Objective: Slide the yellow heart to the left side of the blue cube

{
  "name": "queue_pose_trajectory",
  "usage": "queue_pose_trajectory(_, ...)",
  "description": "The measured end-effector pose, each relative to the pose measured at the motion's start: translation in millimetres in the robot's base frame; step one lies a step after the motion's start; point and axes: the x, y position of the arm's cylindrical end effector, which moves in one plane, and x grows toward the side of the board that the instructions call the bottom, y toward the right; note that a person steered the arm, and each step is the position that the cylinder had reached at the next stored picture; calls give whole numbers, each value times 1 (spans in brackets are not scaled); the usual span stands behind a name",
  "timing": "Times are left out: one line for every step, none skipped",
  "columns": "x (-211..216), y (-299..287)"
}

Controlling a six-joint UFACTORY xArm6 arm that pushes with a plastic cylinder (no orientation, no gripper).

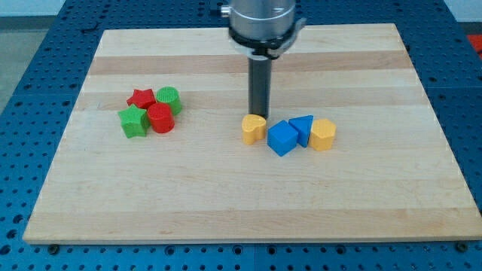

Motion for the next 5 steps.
queue_pose_trajectory(0, -22)
queue_pose_trajectory(0, -28)
queue_pose_trajectory(1, -28)
queue_pose_trajectory(3, -28)
queue_pose_trajectory(5, -28)
